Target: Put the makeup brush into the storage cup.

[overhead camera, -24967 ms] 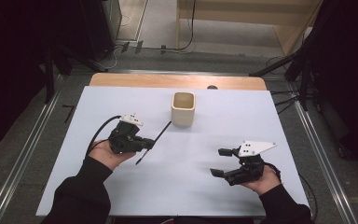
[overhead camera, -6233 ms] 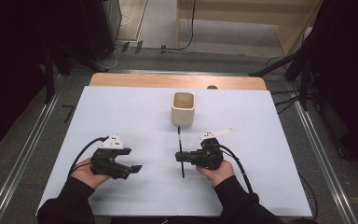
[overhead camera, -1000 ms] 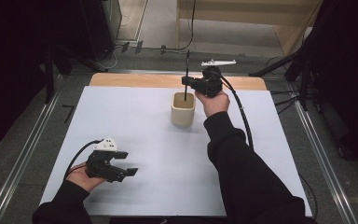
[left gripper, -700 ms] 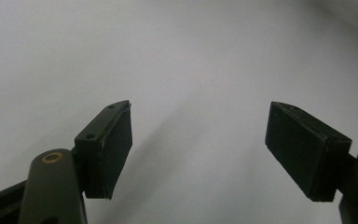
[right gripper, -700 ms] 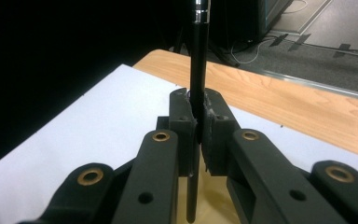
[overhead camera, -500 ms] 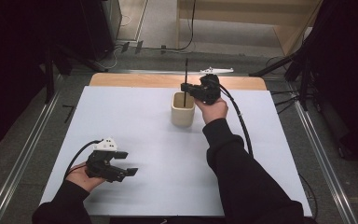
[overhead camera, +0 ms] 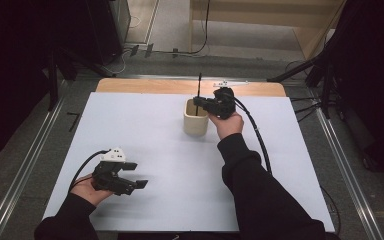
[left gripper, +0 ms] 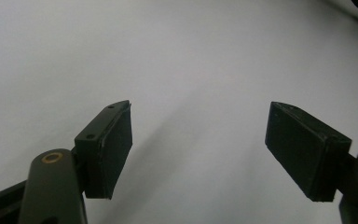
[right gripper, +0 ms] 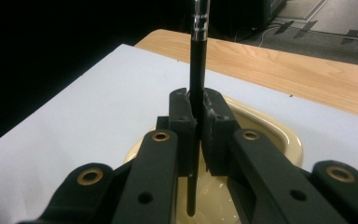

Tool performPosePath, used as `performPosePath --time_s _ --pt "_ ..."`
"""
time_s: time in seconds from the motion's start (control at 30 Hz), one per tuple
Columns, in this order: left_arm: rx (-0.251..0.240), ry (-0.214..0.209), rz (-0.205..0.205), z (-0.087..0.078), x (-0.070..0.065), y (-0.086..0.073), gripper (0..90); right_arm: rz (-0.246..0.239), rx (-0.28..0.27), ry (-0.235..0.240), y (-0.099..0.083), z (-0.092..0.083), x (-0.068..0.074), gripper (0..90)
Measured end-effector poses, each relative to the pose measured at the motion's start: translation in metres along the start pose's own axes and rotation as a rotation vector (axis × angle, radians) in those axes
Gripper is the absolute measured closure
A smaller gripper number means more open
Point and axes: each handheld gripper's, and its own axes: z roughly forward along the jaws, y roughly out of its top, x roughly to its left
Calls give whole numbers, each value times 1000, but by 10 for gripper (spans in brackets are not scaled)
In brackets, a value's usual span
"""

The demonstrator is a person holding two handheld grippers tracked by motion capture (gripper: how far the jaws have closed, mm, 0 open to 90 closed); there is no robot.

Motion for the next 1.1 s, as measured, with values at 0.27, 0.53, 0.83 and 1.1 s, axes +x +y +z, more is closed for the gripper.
performPosePath --time_s 0.27,0.53,0.83,1.1 --pt "1 3 1 0 0 0 237 -6 -3 -2 2 -4 2 785" --pt "4 2 1 0 0 0 237 -44 -36 0 6 -14 2 317" --pt "6 3 -1 0 0 0 237 -49 8 10 1 -27 3 277" --pt "6 3 0 1 -1 0 237 -51 34 24 -5 -39 3 274"
